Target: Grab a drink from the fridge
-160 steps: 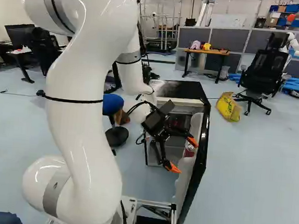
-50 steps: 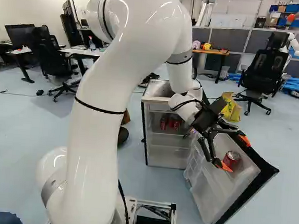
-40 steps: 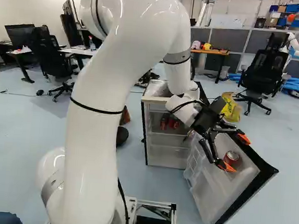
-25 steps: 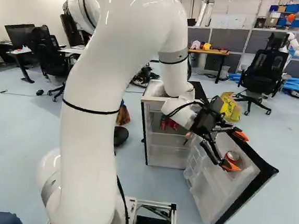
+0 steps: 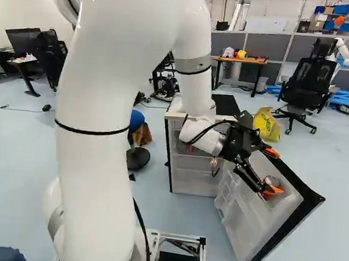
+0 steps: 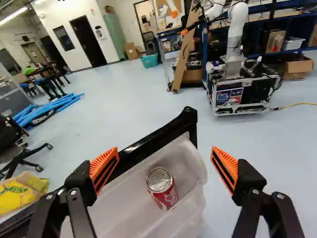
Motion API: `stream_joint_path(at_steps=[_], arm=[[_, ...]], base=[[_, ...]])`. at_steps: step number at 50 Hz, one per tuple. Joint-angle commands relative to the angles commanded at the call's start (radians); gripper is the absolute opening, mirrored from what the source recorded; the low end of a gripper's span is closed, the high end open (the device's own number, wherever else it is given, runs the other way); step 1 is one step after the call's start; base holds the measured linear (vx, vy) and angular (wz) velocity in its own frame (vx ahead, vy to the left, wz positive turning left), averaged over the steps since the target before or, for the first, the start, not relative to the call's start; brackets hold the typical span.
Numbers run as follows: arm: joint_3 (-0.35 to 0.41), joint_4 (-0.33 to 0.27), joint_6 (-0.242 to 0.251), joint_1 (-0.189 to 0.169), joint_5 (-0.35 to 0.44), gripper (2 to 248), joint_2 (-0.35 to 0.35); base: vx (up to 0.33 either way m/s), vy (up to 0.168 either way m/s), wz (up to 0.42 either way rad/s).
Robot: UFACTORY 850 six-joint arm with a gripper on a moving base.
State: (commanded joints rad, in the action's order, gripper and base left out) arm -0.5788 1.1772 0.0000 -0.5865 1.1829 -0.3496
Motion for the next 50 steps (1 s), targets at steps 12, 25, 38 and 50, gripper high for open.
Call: stream_joint_path(at_steps=[12,25,38,50], arm=[[0.075,-0.126,0.000,0.007,-0.014,247,0.056],[0.158,-0.263,0.000,0.016,-0.024,247,0.121],[0.241,-0.400,0.000,0.027,-0.032,247,0.190],[0.315,-0.526,0.000,0.042,-0.040,247,0.256]], base=[[0.000,0.000,0.000],[0.000,0.000,0.000],[0.000,0.000,0.000],[0.000,0.000,0.000]])
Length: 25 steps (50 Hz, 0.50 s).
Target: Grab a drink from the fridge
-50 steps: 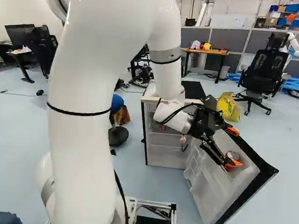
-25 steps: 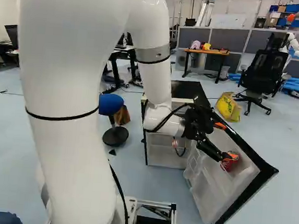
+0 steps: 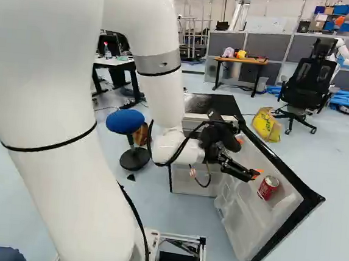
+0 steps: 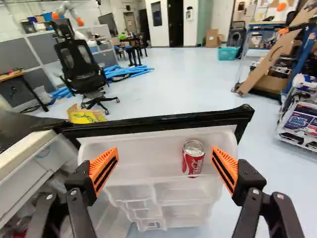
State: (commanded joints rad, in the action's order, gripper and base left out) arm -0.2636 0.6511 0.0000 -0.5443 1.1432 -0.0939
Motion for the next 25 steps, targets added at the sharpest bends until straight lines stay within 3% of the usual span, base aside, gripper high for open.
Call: stream_joint_path(at_steps=[25], arm=[[0.136,-0.263,0.000,0.066,-0.015,247,0.129]], base=[[0.000,0.000,0.000]])
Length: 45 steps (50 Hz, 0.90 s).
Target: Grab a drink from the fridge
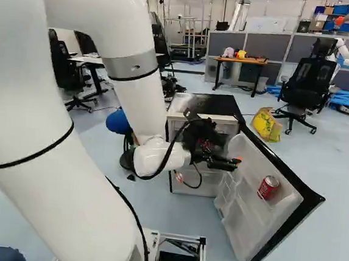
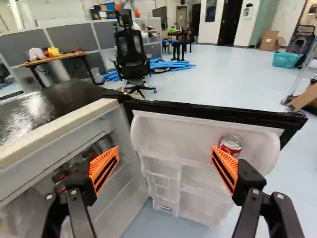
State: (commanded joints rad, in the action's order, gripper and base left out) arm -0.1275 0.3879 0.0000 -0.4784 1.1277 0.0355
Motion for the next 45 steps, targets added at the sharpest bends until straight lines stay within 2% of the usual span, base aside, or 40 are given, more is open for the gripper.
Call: stream_joint_path(at_steps=[7,18,36,45], arm=[[0.020,-0.076,0.000,0.017,-0.004,247,0.020],[0.018,-0.189,0.000,0.018,-0.011,247,0.006],[-0.022,-0.378,0.000,0.019,-0.037,247,-0.085],[-0.061,-0.448,0.000,0.018,-0.058,247,-0.148]], base=[[0.000,0.000,0.000],[0.000,0.000,0.000],[0.000,0.000,0.000],[0.000,0.000,0.000]])
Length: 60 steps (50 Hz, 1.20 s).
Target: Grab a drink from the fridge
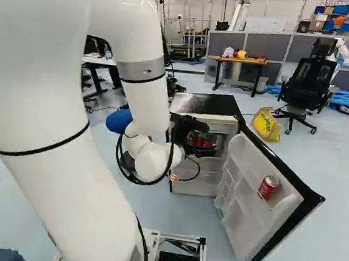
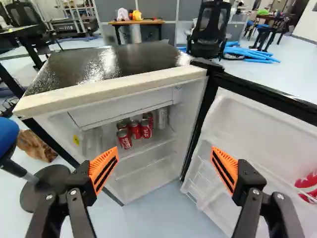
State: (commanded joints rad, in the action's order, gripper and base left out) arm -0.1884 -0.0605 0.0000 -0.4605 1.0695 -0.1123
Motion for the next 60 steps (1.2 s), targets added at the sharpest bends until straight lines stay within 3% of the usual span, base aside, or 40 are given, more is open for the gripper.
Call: stream_joint_path(at_steps=[19,60], arm=[[-0.098,-0.076,0.000,-0.004,-0.042,247,-0.139],[-0.312,-0.340,0.000,-0.013,-0.044,247,-0.406]], base=[[0.000,0.000,0.000],[0.000,0.000,0.000]])
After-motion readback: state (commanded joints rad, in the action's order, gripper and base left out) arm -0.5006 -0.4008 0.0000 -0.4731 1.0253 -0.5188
